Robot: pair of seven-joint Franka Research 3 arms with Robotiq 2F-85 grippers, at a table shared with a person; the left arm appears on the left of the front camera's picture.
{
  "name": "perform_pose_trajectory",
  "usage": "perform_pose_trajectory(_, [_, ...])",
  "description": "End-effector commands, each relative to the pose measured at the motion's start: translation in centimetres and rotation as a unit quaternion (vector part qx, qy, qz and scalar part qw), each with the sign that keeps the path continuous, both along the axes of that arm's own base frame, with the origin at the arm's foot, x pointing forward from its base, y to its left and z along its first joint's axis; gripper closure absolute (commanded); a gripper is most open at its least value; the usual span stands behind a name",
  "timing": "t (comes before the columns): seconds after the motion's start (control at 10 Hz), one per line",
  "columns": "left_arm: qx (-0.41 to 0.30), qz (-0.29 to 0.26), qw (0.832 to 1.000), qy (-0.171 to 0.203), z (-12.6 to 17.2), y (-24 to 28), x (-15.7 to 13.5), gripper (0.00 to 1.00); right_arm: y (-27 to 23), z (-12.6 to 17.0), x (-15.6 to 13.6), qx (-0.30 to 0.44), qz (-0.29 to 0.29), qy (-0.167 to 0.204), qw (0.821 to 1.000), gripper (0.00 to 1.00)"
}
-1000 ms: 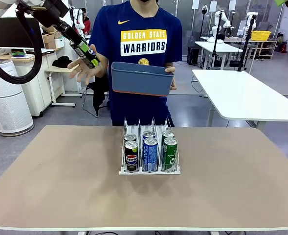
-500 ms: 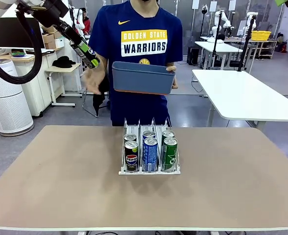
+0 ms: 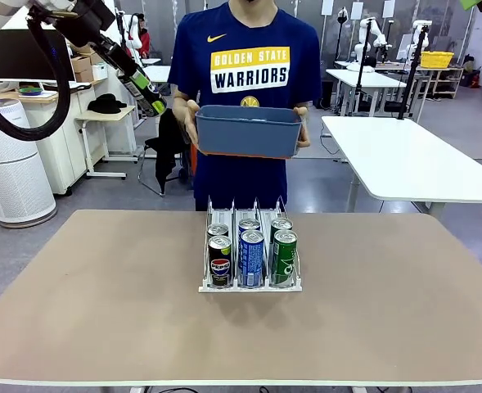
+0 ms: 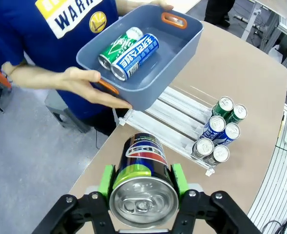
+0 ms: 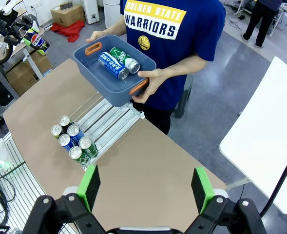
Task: Fill the beverage cans into the dispenser.
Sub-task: Place the picked Pepsi coke in the line of the Automatic Can Dispenser with the same cans.
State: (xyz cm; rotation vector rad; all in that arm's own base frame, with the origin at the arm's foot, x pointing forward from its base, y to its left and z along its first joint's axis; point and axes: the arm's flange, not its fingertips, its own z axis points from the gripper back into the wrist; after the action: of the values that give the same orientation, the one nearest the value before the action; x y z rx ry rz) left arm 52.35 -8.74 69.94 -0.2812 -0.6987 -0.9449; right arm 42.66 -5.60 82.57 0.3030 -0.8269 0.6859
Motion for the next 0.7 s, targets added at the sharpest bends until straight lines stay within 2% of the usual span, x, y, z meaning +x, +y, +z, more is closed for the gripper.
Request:
perform_pose_trajectory(0.0, [0.015,0.060,0.997,0.035,0.5,-1.3,-2.0,0.42,0.1,-0.1,-0.1,0.001,0.002,0.000,1.000,0.00])
perform_pose_trajectory(0.3, [0.036,0.101,0.991,0.086,-0.4,-4.1,-5.2,0.42,0.1,-0.1,-0.1,0.001,0.002,0.000,1.000,0.00])
perform_pose_trajectory(0.6, [0.064,0.106,0.983,0.135,-3.4,-7.3,-7.7,0.42,0.1,-0.1,-0.1,0.001,0.002,0.000,1.000,0.00])
